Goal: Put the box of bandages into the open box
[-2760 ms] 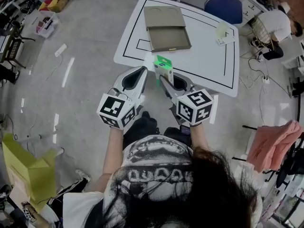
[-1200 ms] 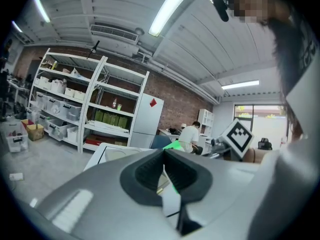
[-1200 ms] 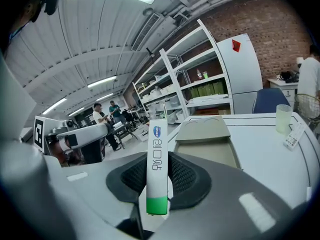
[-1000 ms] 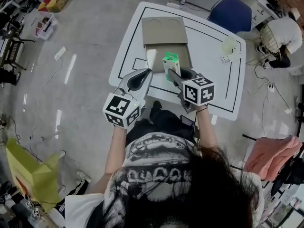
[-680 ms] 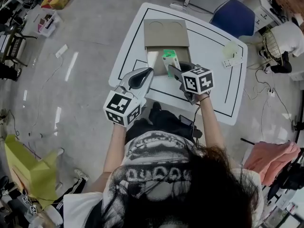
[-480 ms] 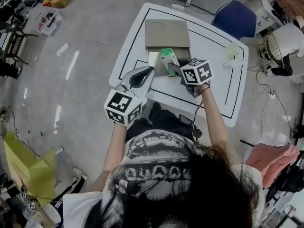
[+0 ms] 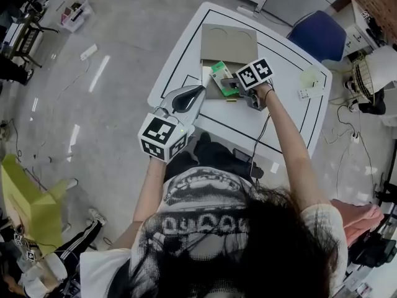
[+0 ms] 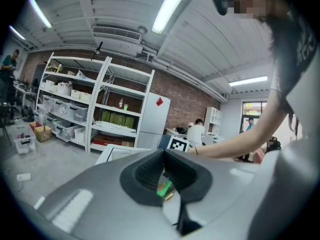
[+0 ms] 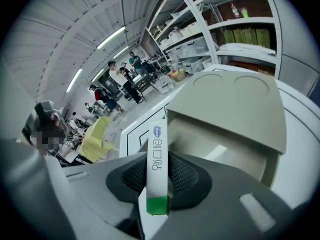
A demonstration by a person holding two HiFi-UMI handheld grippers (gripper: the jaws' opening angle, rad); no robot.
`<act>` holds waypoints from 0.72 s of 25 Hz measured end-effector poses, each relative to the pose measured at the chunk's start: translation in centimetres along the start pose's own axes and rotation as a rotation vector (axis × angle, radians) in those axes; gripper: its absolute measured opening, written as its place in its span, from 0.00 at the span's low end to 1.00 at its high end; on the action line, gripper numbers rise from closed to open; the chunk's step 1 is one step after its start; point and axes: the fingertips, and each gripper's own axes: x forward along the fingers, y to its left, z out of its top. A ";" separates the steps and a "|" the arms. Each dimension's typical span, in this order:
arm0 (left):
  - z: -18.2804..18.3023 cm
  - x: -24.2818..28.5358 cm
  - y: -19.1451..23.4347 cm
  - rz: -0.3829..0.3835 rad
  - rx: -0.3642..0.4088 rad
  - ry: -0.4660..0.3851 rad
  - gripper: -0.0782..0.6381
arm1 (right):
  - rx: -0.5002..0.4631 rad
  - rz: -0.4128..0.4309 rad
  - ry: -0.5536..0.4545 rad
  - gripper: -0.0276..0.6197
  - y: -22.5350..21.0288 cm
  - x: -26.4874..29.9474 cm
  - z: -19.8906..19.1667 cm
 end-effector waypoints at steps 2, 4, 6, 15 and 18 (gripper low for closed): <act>-0.1 -0.2 0.5 0.017 -0.007 0.001 0.11 | 0.019 0.047 0.032 0.19 -0.1 0.8 0.2; -0.3 -0.4 1.0 0.031 -0.011 0.005 0.11 | 0.040 0.070 0.055 0.19 -0.2 1.5 0.4; -0.4 -0.5 1.2 0.039 -0.013 0.006 0.11 | 0.055 0.071 0.080 0.19 -0.5 2.1 0.3; -0.8 -0.8 2.2 0.072 -0.034 0.018 0.11 | 0.075 0.107 0.143 0.19 -0.7 3.3 -0.3; -0.9 -0.9 2.4 0.077 -0.041 0.016 0.11 | 0.027 0.056 0.139 0.25 -1.4 3.4 -0.4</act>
